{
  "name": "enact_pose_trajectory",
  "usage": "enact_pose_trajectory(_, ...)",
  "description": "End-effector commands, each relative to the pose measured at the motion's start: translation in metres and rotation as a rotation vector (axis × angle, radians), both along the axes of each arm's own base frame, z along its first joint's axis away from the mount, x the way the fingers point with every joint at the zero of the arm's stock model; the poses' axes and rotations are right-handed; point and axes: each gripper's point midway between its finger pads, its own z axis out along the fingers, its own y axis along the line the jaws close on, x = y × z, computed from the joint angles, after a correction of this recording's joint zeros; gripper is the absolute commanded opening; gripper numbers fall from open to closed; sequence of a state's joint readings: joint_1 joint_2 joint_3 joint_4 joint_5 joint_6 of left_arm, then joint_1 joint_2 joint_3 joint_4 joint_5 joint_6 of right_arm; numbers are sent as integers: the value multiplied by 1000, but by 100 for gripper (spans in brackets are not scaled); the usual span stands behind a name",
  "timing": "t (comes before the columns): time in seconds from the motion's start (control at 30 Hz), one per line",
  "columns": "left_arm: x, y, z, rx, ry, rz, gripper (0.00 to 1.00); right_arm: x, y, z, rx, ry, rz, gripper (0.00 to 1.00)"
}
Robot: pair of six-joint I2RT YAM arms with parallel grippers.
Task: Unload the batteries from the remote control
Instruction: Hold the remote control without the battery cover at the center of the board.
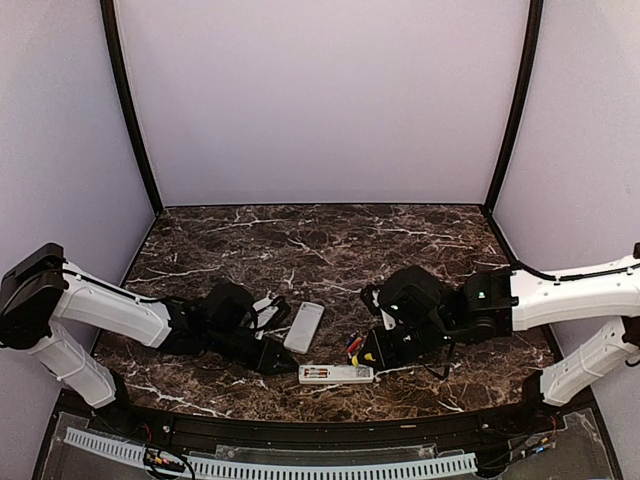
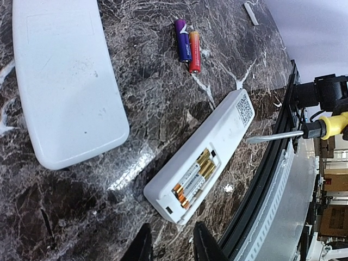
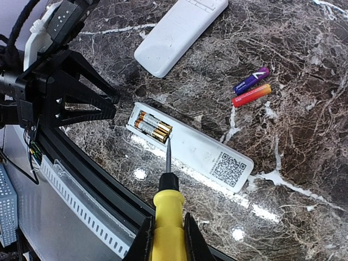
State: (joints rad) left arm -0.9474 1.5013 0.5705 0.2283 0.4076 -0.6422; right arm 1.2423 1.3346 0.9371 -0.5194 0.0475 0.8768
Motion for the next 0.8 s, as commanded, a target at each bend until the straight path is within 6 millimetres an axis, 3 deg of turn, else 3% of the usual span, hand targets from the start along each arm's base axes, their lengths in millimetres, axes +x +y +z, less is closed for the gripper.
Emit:
enact_pose_trajectory(0.0,-1,-1,0,16,19,2,25,-4,14,7,42,13,23,0)
enact_pose_trajectory(0.77,3,-15,-17,24,67,-3,17,-1,22,-15,-14,72,-32,0)
